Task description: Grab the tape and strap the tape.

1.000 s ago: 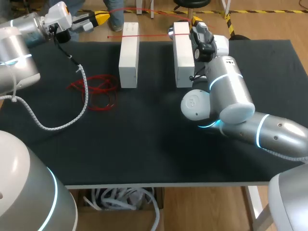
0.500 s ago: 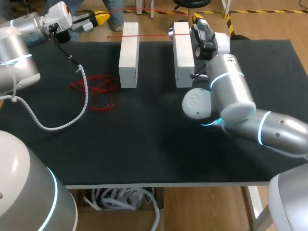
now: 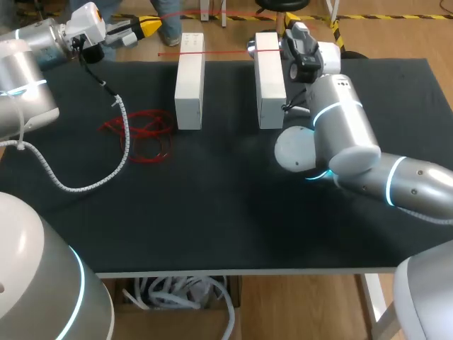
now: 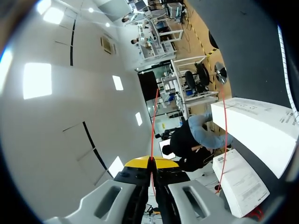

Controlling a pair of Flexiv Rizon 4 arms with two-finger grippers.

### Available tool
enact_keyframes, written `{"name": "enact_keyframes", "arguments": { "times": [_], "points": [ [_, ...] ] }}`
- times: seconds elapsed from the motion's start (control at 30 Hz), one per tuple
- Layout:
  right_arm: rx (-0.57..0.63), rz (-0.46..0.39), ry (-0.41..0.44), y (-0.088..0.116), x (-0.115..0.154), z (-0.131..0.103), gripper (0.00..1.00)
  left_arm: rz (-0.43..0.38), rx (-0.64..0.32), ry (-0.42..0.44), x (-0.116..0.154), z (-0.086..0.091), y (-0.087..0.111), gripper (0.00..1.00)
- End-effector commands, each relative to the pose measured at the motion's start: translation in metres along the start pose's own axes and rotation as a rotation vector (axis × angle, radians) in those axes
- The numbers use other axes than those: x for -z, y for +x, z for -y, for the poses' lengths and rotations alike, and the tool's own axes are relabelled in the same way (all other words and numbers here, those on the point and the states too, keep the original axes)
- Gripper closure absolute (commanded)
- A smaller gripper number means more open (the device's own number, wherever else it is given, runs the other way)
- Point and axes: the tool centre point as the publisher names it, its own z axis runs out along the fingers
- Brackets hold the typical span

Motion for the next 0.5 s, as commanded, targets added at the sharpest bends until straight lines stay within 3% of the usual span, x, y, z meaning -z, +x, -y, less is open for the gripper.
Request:
{"name": "enact_keyframes", "arguments": {
  "times": [0.03,0.5],
  "points": [
    [0.013,0.011,0.017,0.003,-0.0016,-0.0034,1.0,0.001,-0.001,0.002,-0.0001,-0.0006,0.0,1.0],
    [0.039,0.018,0.05,-0.0004,0.0017,0.003,1.0,0.001,-0.001,0.002,-0.0001,-0.0006,0.0,1.0]
  ]
}}
